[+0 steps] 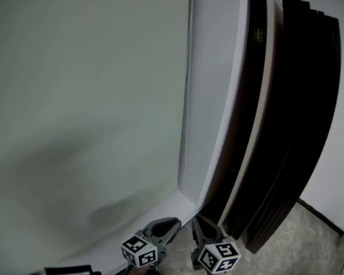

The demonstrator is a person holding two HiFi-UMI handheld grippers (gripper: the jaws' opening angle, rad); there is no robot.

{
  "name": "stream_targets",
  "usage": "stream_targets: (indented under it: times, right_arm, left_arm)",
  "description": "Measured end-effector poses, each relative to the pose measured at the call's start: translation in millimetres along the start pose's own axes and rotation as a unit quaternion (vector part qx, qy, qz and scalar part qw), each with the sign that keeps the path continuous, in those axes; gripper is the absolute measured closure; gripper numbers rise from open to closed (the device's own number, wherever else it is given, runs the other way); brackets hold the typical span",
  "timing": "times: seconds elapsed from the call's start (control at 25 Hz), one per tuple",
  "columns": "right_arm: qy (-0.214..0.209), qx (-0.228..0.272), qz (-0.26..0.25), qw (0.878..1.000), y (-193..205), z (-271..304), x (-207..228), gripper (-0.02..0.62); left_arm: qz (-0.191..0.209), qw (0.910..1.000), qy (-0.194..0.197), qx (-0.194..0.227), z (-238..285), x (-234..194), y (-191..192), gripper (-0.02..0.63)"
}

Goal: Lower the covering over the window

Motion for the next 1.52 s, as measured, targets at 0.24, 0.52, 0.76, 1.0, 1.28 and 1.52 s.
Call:
stream_targets:
  times: [0.24, 0.52, 0.76, 1.0, 1.28, 1.52]
  right_arm:
    - [-0.019, -0.009, 0.016, 1.0, 24.9, -72.5, -8.7, 0.58]
    - [-0.038, -0.019, 0.008, 0.999, 47.2, -116.6, -39.4, 0.58]
    - [-0.036, -0.012, -0.008, 0.999, 48.7, -129.6, -67.1, 0.58]
    - [-0.028, 0.0, -0.009, 1.0, 51.5, -132.6, -95.7, 0.58]
    - [-0.018, 0.007, -0.007, 1.0, 64.5, -126.3, -141.9, 0.581]
    - [-0.01, 0.008, -0.007, 1.0, 80.5, -134.4, -167.2, 0.581]
  left_arm:
    - [-0.009, 0.9998, -0.018, 0.001, -27.7, 72.9, 26.4, 0.563]
    - [-0.005, 0.9994, -0.034, -0.006, -61.3, 118.1, 39.4, 0.563]
    - [0.002, 0.9995, -0.031, 0.003, -83.6, 128.6, 34.2, 0.562]
    - [0.012, 0.9997, -0.021, 0.002, -109.7, 132.1, 27.2, 0.561]
    - [0.023, 0.9996, -0.019, -0.001, -157.9, 126.6, 18.0, 0.563]
    - [0.018, 0.9996, -0.021, -0.002, -193.1, 126.2, 24.2, 0.563]
Point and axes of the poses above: the fingertips, and each gripper's own axes: z forward along the fingers, x to its right, y out of its underside, the point moved 4 cm from there along -z, backward along the fingers, and after that the axes turned 4 degrees about z, right-handed, at the moved point
